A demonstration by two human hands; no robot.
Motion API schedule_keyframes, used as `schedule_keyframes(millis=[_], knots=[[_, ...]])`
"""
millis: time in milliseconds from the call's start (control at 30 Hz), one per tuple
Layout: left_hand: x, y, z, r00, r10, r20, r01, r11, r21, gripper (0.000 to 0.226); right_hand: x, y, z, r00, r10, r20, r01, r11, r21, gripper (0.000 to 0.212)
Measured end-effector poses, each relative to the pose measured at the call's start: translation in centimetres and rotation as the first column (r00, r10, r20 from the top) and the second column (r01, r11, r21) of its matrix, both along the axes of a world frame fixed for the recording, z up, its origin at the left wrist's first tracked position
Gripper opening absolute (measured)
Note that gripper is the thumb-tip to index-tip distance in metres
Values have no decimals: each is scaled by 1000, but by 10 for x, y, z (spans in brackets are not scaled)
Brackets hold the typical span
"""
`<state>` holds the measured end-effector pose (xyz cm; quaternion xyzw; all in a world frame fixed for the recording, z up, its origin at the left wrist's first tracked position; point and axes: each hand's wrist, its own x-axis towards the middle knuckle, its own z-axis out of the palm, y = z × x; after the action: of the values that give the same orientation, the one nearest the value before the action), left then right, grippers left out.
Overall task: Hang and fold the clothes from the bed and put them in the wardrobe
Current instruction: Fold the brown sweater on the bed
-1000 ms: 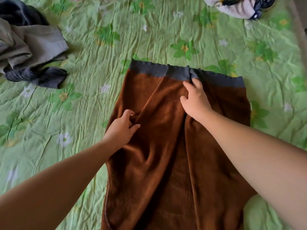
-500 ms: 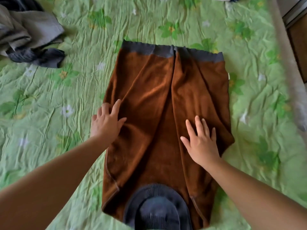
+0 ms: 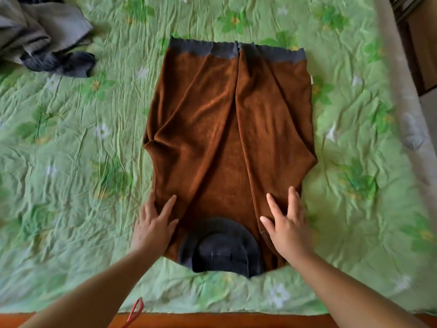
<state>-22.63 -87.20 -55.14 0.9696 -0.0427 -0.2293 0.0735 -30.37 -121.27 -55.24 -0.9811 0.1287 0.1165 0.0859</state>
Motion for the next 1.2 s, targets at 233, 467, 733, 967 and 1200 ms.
schedule_keyframes(millis=[233, 467, 733, 967, 1200], knots=[[-4, -8, 28, 838, 421, -347, -531, 774, -345, 28, 8, -1, 30, 797, -461, -391, 604, 617, 504, 29], [122, -31, 107, 666, 485, -567, -729, 265, -631, 20, 112, -46, 104, 717, -626, -307, 528, 200, 826, 27], [247, -92, 111, 942, 324, -82, -306, 736, -604, 58, 229, -71, 97, 790, -608, -77, 402, 418, 815, 37], [182, -82, 16, 847, -522, 102, 439, 795, 419, 85, 177, -44, 14, 919, 379, -105, -392, 864, -315, 49], [192, -99, 32, 840, -526, 131, 425, 790, 443, 49, 195, -44, 25, 902, 391, -180, -429, 853, -296, 29]])
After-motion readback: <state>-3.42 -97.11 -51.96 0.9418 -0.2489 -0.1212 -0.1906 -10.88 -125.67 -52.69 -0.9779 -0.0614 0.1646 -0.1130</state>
